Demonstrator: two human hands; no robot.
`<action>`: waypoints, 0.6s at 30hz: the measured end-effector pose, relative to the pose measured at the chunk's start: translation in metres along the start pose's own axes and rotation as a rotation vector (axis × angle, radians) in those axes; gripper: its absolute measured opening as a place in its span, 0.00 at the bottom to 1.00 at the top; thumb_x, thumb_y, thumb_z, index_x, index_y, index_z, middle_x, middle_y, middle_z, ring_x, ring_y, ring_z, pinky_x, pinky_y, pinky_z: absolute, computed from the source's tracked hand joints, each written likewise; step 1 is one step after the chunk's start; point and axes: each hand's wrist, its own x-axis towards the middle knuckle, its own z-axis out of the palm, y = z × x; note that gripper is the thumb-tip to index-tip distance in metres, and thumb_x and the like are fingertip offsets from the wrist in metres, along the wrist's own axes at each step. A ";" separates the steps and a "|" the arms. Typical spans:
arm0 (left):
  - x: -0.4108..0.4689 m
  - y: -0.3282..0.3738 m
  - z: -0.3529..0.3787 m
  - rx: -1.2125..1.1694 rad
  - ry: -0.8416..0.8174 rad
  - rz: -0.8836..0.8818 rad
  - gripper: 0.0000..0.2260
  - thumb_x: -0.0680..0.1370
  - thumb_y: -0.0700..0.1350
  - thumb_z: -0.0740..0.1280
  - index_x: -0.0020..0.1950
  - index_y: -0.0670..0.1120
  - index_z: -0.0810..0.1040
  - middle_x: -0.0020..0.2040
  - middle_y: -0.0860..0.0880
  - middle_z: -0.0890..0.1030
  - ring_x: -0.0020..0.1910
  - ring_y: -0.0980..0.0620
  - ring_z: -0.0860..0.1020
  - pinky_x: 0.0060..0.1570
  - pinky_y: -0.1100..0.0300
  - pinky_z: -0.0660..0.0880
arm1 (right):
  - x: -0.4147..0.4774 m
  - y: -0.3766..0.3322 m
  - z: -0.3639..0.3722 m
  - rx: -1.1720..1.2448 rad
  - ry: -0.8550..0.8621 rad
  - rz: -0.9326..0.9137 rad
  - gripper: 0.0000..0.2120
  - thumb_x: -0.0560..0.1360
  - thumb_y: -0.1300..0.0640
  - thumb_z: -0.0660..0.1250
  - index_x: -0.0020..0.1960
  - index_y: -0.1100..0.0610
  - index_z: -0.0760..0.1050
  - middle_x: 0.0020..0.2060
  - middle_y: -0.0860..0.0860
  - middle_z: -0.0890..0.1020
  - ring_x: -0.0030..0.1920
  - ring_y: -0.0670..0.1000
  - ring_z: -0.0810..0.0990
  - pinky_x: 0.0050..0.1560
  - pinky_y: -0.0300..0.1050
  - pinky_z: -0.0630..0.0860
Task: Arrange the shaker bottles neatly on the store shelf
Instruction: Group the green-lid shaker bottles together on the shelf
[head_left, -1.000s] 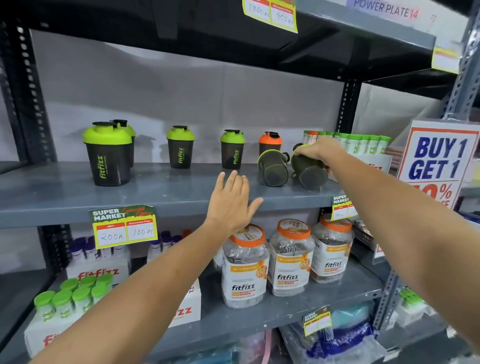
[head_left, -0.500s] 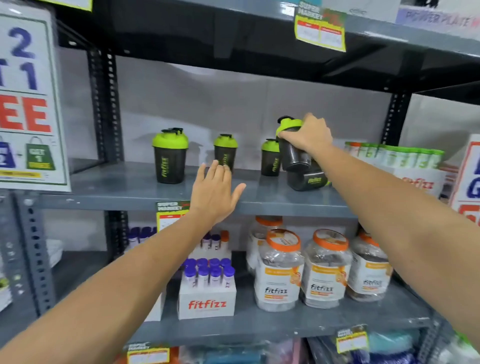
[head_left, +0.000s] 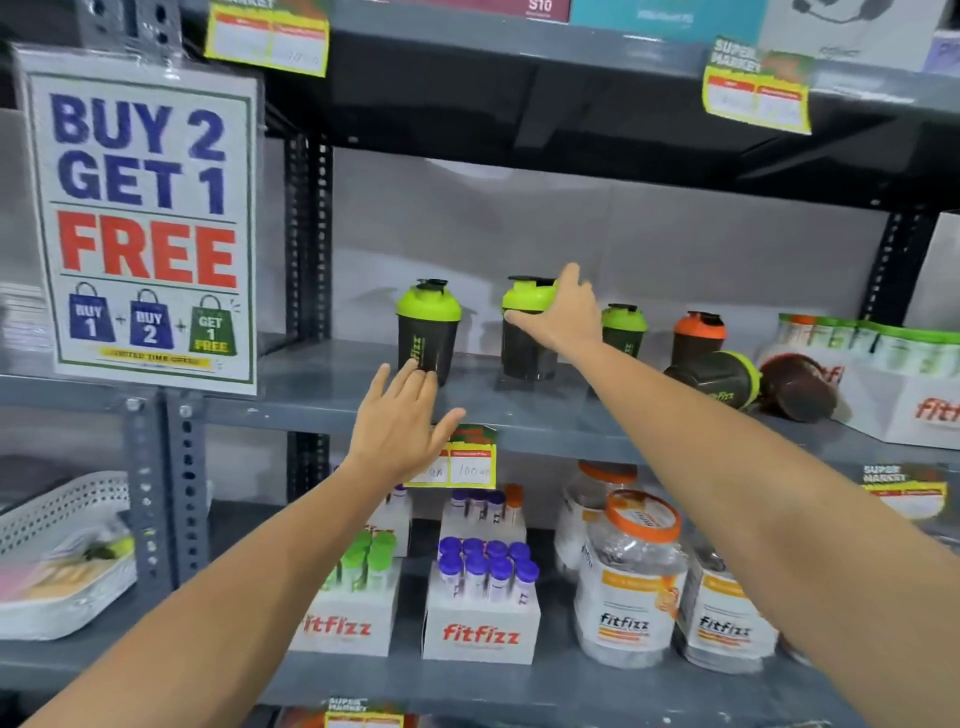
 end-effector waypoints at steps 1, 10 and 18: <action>0.000 -0.003 0.001 -0.010 -0.001 0.014 0.37 0.77 0.63 0.38 0.71 0.39 0.67 0.69 0.43 0.72 0.73 0.46 0.62 0.73 0.47 0.51 | -0.001 0.000 0.004 -0.004 0.003 -0.011 0.42 0.61 0.38 0.75 0.64 0.59 0.61 0.57 0.59 0.72 0.54 0.63 0.75 0.43 0.48 0.69; -0.001 -0.008 0.006 -0.055 -0.009 0.036 0.36 0.78 0.62 0.40 0.67 0.39 0.72 0.65 0.42 0.77 0.70 0.44 0.68 0.72 0.45 0.56 | -0.011 0.020 0.019 0.018 0.001 0.006 0.41 0.60 0.38 0.75 0.61 0.59 0.61 0.56 0.59 0.71 0.53 0.62 0.75 0.44 0.48 0.68; -0.003 -0.006 0.005 -0.081 0.039 0.039 0.30 0.79 0.60 0.47 0.51 0.40 0.81 0.47 0.43 0.84 0.51 0.43 0.81 0.57 0.49 0.72 | -0.003 0.014 0.002 -0.165 -0.021 0.082 0.59 0.52 0.19 0.62 0.69 0.59 0.60 0.64 0.56 0.69 0.62 0.61 0.72 0.50 0.54 0.72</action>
